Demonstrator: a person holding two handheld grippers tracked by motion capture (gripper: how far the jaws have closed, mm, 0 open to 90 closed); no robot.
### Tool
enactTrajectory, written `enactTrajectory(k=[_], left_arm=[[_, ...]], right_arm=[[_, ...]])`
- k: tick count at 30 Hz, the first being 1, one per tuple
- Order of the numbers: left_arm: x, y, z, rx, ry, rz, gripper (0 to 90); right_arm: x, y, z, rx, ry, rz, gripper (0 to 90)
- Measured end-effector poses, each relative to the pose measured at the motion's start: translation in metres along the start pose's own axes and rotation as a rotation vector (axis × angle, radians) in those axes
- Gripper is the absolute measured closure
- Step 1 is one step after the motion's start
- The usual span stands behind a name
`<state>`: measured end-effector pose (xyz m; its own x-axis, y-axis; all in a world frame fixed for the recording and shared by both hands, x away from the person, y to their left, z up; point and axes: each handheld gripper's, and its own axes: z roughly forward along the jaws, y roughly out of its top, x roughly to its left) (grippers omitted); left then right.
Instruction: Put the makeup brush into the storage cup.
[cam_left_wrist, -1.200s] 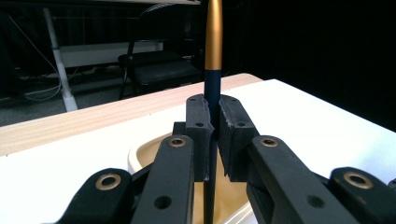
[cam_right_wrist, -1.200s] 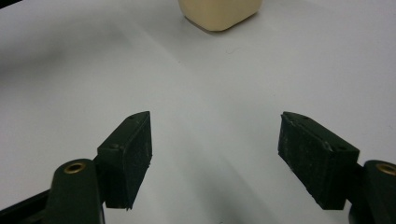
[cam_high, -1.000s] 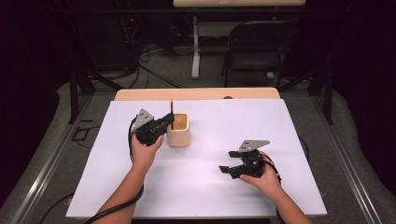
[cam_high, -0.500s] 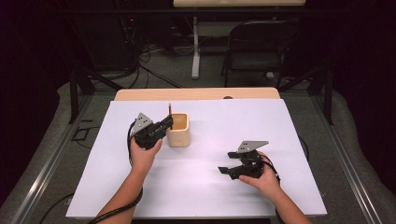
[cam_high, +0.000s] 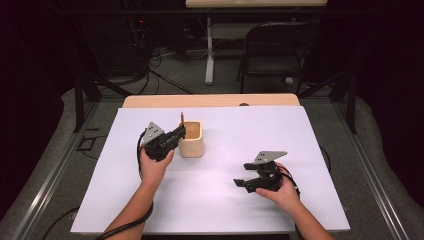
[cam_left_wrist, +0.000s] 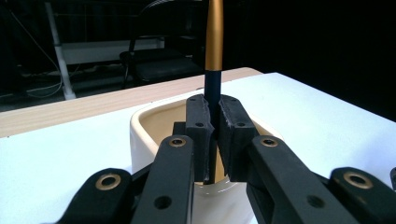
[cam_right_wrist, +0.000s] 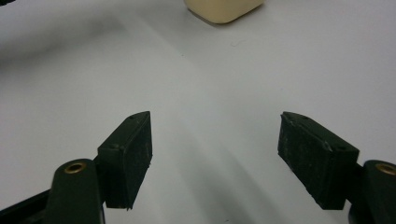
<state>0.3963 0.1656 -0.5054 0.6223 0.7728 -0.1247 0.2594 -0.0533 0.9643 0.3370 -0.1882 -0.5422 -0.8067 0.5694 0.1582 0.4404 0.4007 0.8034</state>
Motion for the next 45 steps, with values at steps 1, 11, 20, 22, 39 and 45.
enactTrajectory(k=[1, 11, 20, 22, 39, 45], left_arm=[[0.0000, -0.0002, 0.0002, 0.001, 0.000, -0.001, 83.1], [0.0001, -0.0026, 0.0018, 0.011, 0.000, -0.007, 83.1], [-0.0001, -0.0033, 0.0027, 0.011, 0.000, -0.010, 83.0], [0.0000, -0.0033, 0.0026, 0.016, 0.001, -0.011, 83.0], [-0.0003, -0.0047, 0.0030, 0.017, 0.018, -0.007, 73.2], [-0.0003, -0.0046, 0.0033, 0.015, 0.033, -0.004, 59.8]], right_arm=[[-0.0001, 0.0000, 0.0001, 0.000, 0.001, -0.002, 25.8], [-0.0004, -0.0001, -0.0003, 0.000, 0.000, 0.001, 25.8], [-0.0004, -0.0003, -0.0001, 0.002, 0.002, -0.002, 25.8], [-0.0003, -0.0002, -0.0003, 0.003, 0.002, -0.004, 25.8], [-0.0009, -0.0003, -0.0010, -0.004, 0.002, 0.002, 25.8], [-0.0007, -0.0001, -0.0010, -0.001, 0.002, 0.000, 25.9]])
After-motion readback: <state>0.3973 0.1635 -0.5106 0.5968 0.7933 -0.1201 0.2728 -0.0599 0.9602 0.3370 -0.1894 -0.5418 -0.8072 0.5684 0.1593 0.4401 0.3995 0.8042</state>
